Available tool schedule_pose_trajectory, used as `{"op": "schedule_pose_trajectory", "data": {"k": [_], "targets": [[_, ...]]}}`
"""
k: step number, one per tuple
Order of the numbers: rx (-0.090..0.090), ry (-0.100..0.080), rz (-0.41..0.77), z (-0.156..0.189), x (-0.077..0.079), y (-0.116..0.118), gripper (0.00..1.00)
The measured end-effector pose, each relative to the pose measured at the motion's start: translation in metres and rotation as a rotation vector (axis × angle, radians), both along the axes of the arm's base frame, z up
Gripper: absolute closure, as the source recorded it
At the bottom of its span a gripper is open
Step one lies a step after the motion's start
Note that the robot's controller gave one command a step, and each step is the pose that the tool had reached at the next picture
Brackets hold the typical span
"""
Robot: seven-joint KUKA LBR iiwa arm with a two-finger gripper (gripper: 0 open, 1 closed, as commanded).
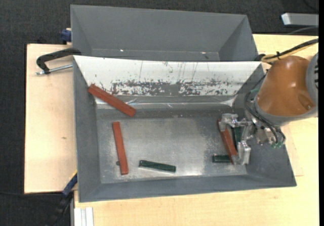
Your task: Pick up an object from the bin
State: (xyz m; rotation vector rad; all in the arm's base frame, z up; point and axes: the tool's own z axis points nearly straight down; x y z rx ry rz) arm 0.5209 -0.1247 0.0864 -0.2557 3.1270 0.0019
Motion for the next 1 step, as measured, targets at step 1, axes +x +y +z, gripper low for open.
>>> {"op": "schedule_pose_trajectory", "data": {"k": [1], "targets": [[-0.004,0.001,0.246,-0.0001,-0.0073,0.0201,0.0]]}}
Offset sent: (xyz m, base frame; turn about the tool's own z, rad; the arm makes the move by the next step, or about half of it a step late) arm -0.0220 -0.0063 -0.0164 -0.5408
